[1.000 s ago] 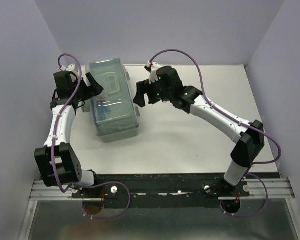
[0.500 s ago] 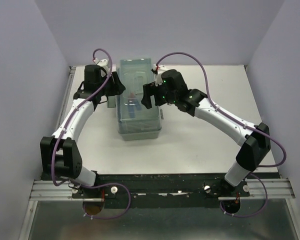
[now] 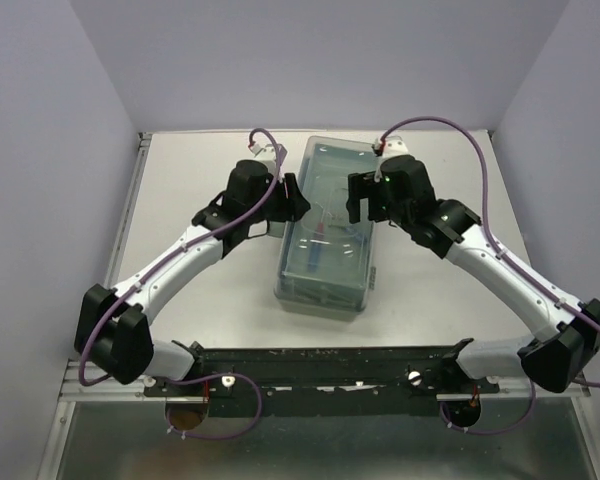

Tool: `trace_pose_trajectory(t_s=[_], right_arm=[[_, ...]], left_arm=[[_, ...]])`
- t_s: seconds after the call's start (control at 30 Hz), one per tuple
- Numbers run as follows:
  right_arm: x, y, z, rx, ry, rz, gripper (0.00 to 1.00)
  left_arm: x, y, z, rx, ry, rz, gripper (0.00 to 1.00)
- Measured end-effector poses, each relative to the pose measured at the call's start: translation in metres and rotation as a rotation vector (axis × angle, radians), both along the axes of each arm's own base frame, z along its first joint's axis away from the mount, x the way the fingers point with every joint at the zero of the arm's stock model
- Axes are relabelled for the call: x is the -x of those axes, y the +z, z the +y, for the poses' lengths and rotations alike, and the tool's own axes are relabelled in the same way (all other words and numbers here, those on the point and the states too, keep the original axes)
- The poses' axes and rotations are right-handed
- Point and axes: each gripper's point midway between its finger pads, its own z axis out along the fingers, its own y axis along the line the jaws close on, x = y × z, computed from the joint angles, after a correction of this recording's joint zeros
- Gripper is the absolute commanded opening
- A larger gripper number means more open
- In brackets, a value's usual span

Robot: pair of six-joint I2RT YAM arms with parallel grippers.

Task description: Pack the tool kit

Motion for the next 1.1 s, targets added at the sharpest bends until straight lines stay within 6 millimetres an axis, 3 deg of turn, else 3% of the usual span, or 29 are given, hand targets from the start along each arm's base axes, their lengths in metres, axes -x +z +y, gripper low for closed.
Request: trace_pose_trajectory(t_s=[0.07,0.2,0.47,0.67,0.77,0.93,1.0,1.1], right_arm=[[0.004,-0.009,-0.023,-0.010,-0.059,0.025,0.97],[0.011,-0.035,-0.052,-0.038,-0.122,0.092,0.95],[0.020,-0.037,-0.041,-0.125,-0.064,0.140,0.93],[0.022,-0.047,-0.030,-0.158,-0.025,0.183,0.82],[0.014,-0.049,-0.030,-0.159,-0.031,0.187,0.75],[-0.008,-0.047,-0.021,-0.142,-0.001,0.173,0.72],[-0.016,-0.047,-0.018,-0.136,0.016,0.165,0.71],[-0.024,-0.045,-0.014,-0.126,0.042,0.159,0.70]], left_arm=[[0.020,0.002,-0.007,0.024,0.003,0.003,0.75],[0.063,-0.007,-0.020,0.072,-0.017,0.070,0.88],[0.096,-0.009,-0.018,0.078,-0.019,0.130,0.98],[0.112,0.009,-0.004,0.105,-0.026,0.085,0.99],[0.108,0.012,0.009,0.096,-0.005,0.069,0.99],[0.080,0.007,0.052,0.072,0.121,0.065,0.99],[0.070,-0.001,0.071,0.064,0.177,0.078,0.99],[0.061,-0.029,0.098,0.043,0.259,0.135,0.99]])
